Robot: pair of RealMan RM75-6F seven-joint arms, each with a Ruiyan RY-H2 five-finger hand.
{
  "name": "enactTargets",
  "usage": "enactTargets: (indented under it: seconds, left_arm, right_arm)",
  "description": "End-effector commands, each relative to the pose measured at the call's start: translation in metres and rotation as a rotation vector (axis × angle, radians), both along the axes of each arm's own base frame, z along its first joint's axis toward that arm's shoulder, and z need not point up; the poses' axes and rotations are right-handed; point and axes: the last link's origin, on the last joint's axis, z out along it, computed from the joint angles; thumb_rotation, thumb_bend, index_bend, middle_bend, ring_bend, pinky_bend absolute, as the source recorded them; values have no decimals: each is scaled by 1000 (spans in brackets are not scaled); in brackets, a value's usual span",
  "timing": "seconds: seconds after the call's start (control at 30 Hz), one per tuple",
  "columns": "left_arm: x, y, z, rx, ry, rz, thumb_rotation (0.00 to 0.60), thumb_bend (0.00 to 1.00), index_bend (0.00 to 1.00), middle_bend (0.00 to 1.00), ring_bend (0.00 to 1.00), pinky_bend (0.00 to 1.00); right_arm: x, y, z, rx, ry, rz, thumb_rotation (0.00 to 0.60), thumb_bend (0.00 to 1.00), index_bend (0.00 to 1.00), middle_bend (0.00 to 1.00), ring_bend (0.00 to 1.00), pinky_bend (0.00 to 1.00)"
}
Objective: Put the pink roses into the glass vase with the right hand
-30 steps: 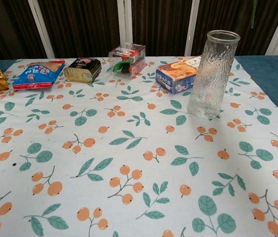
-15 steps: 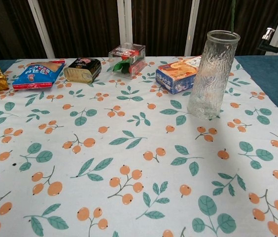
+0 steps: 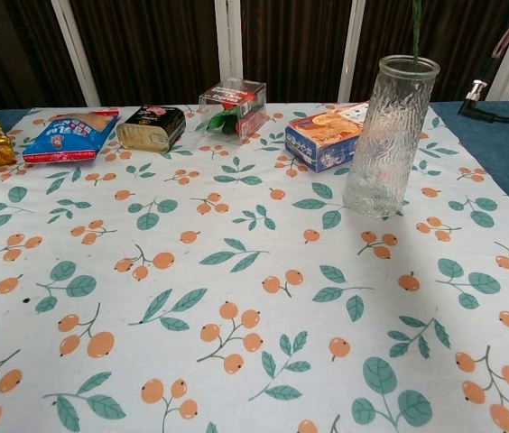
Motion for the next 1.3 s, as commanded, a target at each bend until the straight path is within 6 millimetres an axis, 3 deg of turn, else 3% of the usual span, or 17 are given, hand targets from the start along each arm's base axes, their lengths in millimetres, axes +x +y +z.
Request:
enactTargets:
  seconds: [0.03,0.5,0.97,1.3]
  left_arm:
    - [0,0,0,-1,0,0,600,0,0,0,0,0]
    - [1,-2,-1,-5,2,3,600,0,0,0,0,0]
    - [1,-2,-1,-7,0,1,600,0,0,0,0,0]
    - [1,-1,-1,-8,-2,2,600,0,0,0,0,0]
  right_arm:
    - [-5,1,-3,6,-14,-16,600,286,536,482,518,332]
    - [-39,18,-34,83,-86,-113,600,286,536,483,518,332]
    - [-40,10,-53,96,-90,-126,600,286,536,482,519,332]
    - [-51,19,-68,118,-63,-135,600,286,505,483,500,332]
